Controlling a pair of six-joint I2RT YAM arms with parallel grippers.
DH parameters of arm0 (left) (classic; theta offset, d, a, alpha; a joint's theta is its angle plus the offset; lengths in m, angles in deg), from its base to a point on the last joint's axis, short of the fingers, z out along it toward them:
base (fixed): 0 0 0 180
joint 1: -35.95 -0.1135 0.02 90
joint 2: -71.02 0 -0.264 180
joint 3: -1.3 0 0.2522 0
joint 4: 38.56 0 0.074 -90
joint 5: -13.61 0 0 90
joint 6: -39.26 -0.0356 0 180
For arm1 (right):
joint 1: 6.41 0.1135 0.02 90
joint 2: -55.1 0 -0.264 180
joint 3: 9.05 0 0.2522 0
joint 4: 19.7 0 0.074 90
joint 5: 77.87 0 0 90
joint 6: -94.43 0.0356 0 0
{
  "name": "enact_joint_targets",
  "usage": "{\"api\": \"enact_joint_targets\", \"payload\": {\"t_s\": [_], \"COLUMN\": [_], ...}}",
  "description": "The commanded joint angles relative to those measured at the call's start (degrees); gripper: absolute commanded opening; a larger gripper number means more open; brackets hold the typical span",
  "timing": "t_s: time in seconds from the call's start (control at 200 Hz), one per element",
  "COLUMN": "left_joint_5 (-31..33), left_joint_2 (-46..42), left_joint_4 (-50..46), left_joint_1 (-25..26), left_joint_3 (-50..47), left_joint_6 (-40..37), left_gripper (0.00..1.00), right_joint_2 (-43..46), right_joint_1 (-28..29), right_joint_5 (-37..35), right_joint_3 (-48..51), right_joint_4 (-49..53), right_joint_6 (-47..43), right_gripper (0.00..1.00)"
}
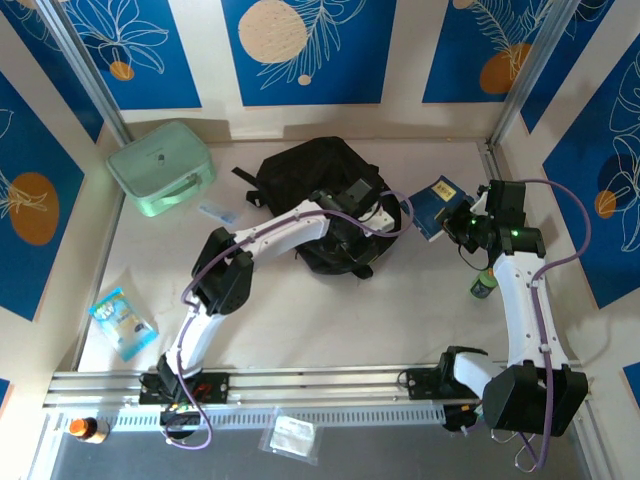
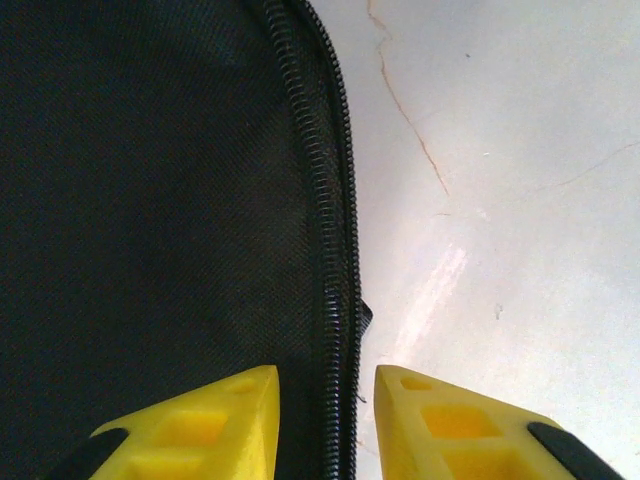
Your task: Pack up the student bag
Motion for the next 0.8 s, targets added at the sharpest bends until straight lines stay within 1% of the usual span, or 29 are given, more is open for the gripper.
{"api": "enact_joint_targets", "payload": {"t_s": [0.0,0.095,0.2,0.24,0.39,0.46,0.545,0.665,0.795], "left_joint_5": [0.6,1.2,2.5,2.5,0.4,-0.5,-2.8,-8.1,-14.7], "left_joint_2": [1.8,2.1,2.3,2.4,2.2,2.2,1.9,0.6,-2.0], "left_joint_4": [-1.9,-1.7,-1.5,-1.7,-1.8,-2.0,-2.2,-1.7,1.3], "left_joint_1": [-0.4,-0.4,-0.4,-0.4,-0.7,-1.0,-1.7,-3.3,-5.5], "left_joint_3": [1.4,1.5,1.7,1.9,2.3,2.7,3.0,2.5,0.0], "left_joint_6": [-0.3,-0.4,-0.7,-0.8,-0.3,0.4,1.7,3.6,5.5], "left_gripper": [0.28,0.27,0.2,0.19,0.2,0.18,0.16,0.12,0.08], "right_joint_2": [0.6,0.8,0.9,0.9,0.9,0.9,0.9,1.0,1.6], "right_joint_1": [-0.3,-0.3,-0.3,-0.3,-0.3,-0.3,-0.3,-0.4,-0.5], "right_joint_5": [1.1,1.1,1.2,1.2,1.1,1.1,1.1,1.1,1.1], "right_joint_3": [0.2,0.5,0.6,0.6,0.6,0.7,0.8,0.9,0.9], "right_joint_4": [-1.4,-1.5,-1.5,-1.6,-1.6,-1.7,-1.7,-1.5,-1.2], "right_joint_6": [-0.4,-0.2,-0.1,-0.1,-0.1,0.0,0.0,-0.2,-0.3], "right_gripper": [0.0,0.0,0.0,0.0,0.0,0.0,0.0,0.0,0.0]}}
